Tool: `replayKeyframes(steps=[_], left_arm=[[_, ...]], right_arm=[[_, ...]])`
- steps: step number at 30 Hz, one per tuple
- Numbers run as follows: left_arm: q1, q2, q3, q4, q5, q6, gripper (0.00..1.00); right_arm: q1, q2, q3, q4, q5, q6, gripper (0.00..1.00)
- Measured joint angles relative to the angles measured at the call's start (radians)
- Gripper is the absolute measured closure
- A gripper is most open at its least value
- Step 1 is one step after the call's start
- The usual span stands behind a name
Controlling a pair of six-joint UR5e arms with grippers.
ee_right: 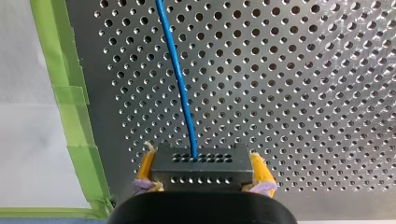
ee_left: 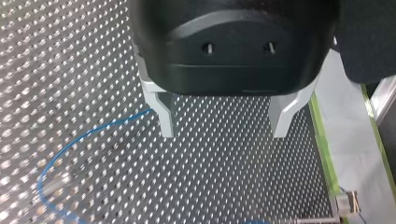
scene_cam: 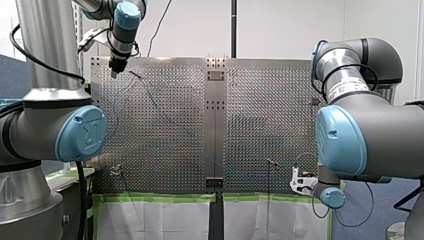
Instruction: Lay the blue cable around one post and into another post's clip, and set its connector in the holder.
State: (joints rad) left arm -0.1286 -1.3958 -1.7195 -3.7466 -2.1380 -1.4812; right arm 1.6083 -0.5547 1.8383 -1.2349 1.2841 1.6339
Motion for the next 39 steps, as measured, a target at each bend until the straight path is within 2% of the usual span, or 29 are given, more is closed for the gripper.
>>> replayKeyframes(steps=[8, 14, 26, 36, 39], left_arm=[[-0.019, -0.027, -0.067, 0.067, 0.067, -0.06, 0.0], [-0.05, -0.071, -0.113, 0.113, 0.112, -0.105, 0.0], [-0.122, -0.176, -0.217, 0.218, 0.217, -0.21, 0.0], [-0.213, -0.274, -0.316, 0.316, 0.316, -0.306, 0.0], [-0.239, -0.3, -0.342, 0.342, 0.338, -0.318, 0.0]], right_arm=[[0.006, 0.0, 0.0, 0.001, -0.001, -0.002, 1.0], [0.013, 0.0, 0.0, 0.0, -0.002, -0.003, 1.0], [0.015, 0.0, 0.0, 0.005, -0.003, -0.005, 1.0], [0.017, 0.0, 0.0, 0.018, -0.001, -0.009, 1.0], [0.018, 0.0, 0.0, 0.019, 0.001, -0.009, 1.0]])
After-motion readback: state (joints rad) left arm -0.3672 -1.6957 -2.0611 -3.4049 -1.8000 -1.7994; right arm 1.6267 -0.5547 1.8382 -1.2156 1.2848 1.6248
